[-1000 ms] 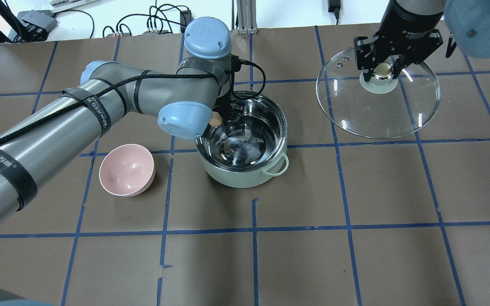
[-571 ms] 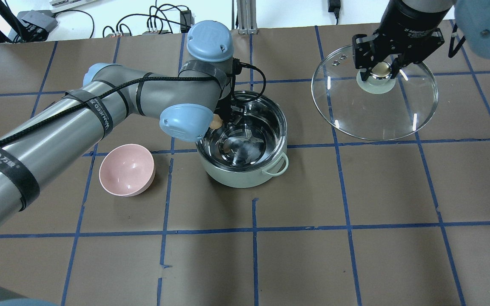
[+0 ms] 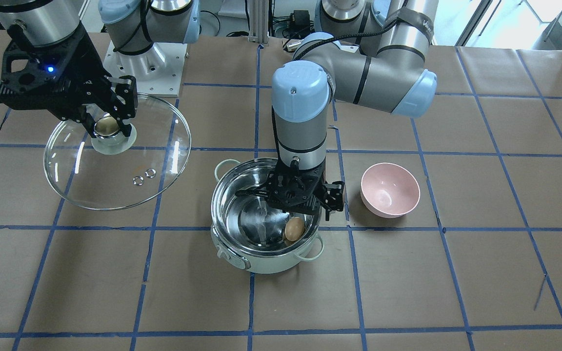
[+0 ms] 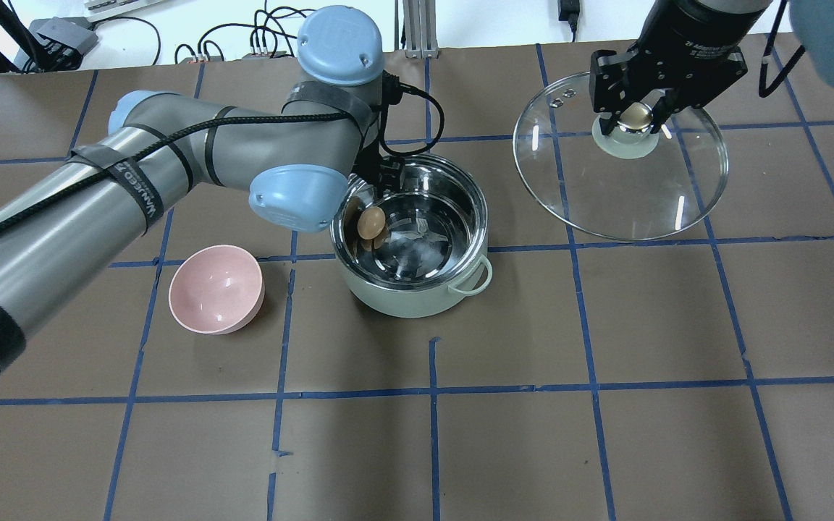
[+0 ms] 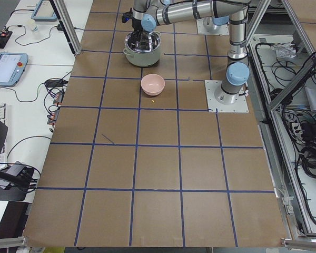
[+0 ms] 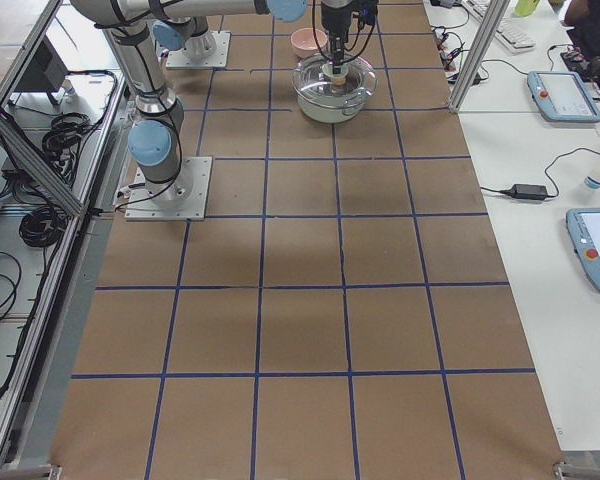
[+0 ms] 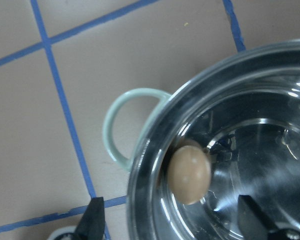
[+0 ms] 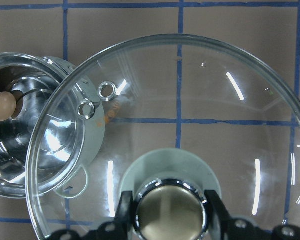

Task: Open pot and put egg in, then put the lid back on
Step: 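Raise the left gripper away while the right carries the lid over the pot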

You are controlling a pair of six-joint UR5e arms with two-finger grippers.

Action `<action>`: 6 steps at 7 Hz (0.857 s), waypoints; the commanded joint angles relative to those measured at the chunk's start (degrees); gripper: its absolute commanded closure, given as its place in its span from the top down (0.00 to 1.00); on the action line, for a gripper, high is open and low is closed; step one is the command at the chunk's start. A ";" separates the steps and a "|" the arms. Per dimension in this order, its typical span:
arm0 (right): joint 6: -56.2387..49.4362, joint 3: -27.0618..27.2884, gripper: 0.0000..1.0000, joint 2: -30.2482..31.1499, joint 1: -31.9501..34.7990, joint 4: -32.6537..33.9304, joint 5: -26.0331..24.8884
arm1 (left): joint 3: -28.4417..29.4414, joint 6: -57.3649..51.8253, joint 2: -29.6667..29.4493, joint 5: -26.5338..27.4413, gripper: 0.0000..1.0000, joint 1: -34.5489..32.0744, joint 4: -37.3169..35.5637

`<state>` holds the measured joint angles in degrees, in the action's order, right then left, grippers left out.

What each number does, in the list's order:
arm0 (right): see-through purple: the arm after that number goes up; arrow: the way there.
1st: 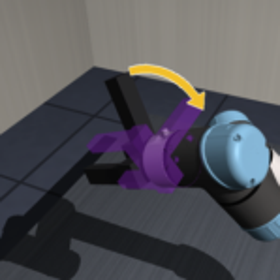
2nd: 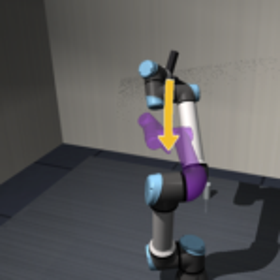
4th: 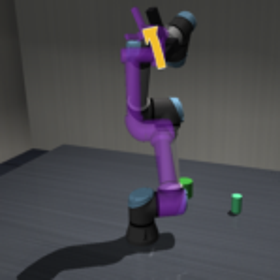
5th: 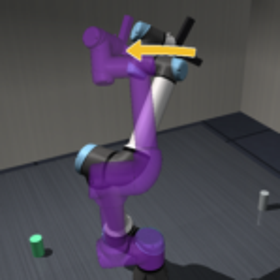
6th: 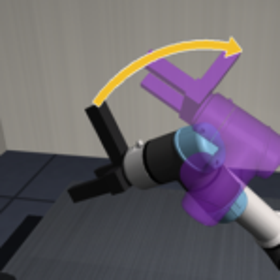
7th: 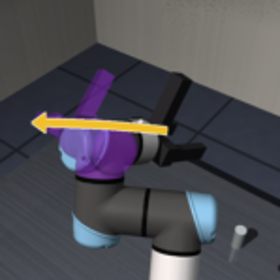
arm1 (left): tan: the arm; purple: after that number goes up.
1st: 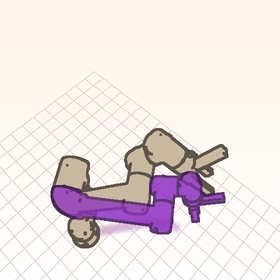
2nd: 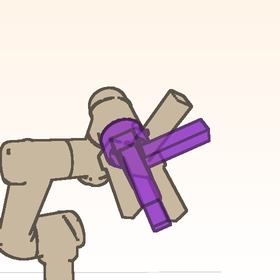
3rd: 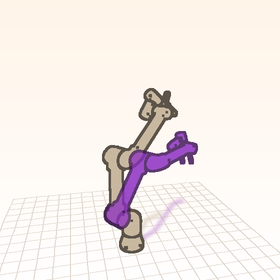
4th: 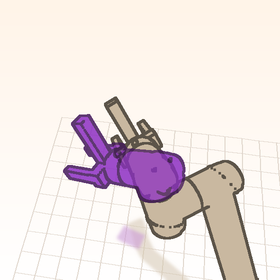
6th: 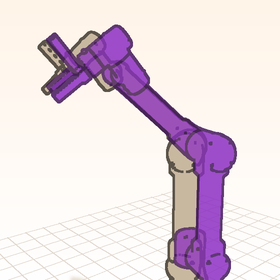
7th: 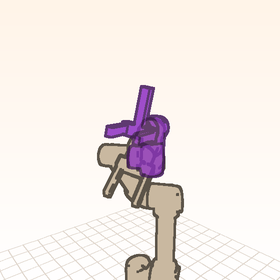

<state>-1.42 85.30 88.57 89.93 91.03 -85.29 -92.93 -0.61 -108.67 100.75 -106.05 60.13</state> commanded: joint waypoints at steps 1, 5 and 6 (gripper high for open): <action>0.28 1.00 0.19 0.11 0.16 -0.33 1.27 | 0.46 -0.36 6.68 -6.03 1.00 8.88 7.05; 17.72 0.57 0.19 -6.10 13.74 8.52 -4.26 | 6.23 -0.36 18.21 -11.90 1.00 23.34 31.13; 21.33 0.57 0.19 -8.30 15.61 11.86 -3.83 | 9.66 -0.36 18.93 -8.33 1.00 22.31 35.54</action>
<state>15.02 85.92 82.95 102.12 98.95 -88.81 -87.13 -0.97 -91.21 89.73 -83.61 89.65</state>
